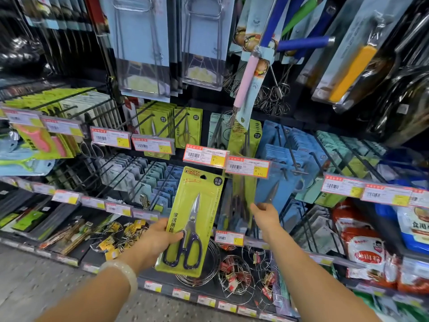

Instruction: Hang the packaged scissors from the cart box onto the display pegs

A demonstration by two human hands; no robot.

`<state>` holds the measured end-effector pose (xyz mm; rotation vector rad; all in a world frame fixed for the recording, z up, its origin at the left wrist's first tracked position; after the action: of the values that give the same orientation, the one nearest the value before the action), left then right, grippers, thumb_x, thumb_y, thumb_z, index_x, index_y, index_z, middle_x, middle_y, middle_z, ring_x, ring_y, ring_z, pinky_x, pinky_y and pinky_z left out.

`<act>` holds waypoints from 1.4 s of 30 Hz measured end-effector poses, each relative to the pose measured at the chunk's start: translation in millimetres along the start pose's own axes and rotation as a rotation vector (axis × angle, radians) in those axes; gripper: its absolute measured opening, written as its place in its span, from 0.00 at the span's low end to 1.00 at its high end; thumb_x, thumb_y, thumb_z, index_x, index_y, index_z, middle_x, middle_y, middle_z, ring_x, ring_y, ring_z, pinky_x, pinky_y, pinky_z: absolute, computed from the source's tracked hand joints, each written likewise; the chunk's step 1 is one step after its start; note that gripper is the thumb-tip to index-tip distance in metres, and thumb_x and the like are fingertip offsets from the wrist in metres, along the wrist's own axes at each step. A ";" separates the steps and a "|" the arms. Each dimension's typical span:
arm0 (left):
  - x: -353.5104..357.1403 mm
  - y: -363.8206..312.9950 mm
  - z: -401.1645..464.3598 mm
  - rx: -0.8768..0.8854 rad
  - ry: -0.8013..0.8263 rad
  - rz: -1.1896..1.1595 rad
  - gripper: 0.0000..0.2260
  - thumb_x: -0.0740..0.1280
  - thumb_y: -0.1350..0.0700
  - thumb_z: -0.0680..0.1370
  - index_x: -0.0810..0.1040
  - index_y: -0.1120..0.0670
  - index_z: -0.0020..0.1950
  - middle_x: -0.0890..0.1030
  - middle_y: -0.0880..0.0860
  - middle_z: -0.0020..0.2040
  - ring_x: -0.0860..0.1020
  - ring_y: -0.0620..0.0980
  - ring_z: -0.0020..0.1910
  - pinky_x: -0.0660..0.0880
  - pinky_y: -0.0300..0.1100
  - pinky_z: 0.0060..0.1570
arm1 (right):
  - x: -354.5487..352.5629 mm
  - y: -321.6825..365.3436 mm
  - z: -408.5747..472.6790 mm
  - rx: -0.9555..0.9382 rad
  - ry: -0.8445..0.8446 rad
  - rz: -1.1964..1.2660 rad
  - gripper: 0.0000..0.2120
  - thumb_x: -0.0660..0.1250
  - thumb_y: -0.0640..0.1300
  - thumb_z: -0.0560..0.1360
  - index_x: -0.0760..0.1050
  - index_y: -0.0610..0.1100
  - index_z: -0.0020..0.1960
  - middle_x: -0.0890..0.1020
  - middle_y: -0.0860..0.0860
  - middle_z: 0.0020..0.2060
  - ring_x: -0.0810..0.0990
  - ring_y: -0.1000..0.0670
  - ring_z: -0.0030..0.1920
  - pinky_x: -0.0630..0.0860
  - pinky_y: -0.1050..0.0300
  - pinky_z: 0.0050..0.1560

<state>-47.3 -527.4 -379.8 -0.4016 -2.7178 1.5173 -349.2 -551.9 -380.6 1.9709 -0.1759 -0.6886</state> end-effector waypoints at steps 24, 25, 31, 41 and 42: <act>89.2 -70.4 11.4 0.263 -0.053 0.144 0.10 0.71 0.61 0.73 0.75 0.54 0.53 0.81 0.54 0.48 0.79 0.53 0.48 0.77 0.48 0.55 | -9.8 32.9 -57.0 -0.247 0.259 0.018 0.10 0.63 0.37 0.77 0.70 0.49 0.40 0.74 0.52 0.34 0.72 0.55 0.34 0.72 0.63 0.37; 91.0 -73.1 12.9 0.268 -0.050 0.149 0.10 0.71 0.60 0.73 0.77 0.54 0.54 0.81 0.54 0.48 0.80 0.54 0.49 0.77 0.49 0.55 | -11.6 33.6 -54.0 -0.246 0.244 0.019 0.08 0.63 0.38 0.77 0.71 0.48 0.42 0.74 0.52 0.34 0.71 0.56 0.33 0.71 0.64 0.36; 100.1 -61.6 19.7 0.239 -0.025 0.160 0.13 0.70 0.62 0.74 0.77 0.57 0.58 0.80 0.54 0.45 0.78 0.52 0.45 0.76 0.44 0.49 | -8.1 13.5 -40.1 -0.200 0.194 -0.038 0.03 0.62 0.40 0.77 0.73 0.41 0.48 0.71 0.49 0.32 0.69 0.50 0.34 0.69 0.55 0.39; 97.1 -66.1 45.0 0.260 -0.047 0.170 0.09 0.70 0.61 0.74 0.77 0.52 0.52 0.81 0.52 0.42 0.80 0.55 0.46 0.78 0.52 0.54 | 4.9 11.8 -15.7 -0.166 0.111 -0.109 0.09 0.61 0.43 0.78 0.73 0.40 0.56 0.72 0.50 0.35 0.68 0.54 0.32 0.64 0.63 0.31; 98.4 -67.0 49.5 0.261 -0.047 0.174 0.09 0.70 0.61 0.74 0.78 0.53 0.52 0.82 0.53 0.43 0.80 0.55 0.47 0.78 0.52 0.54 | 5.4 12.8 -12.5 -0.162 0.096 -0.111 0.13 0.62 0.44 0.78 0.72 0.39 0.60 0.74 0.49 0.39 0.71 0.53 0.35 0.66 0.63 0.32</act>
<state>-163.5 -580.3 -362.0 -0.6131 -2.5250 1.9174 -335.9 -550.7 -367.5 1.8634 0.0468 -0.6564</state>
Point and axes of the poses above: each hand's wrist, its own z-axis towards the middle knuckle, its own x-axis out of the palm, y = z × x, the point moved 9 cm from there along z, towards the middle knuckle
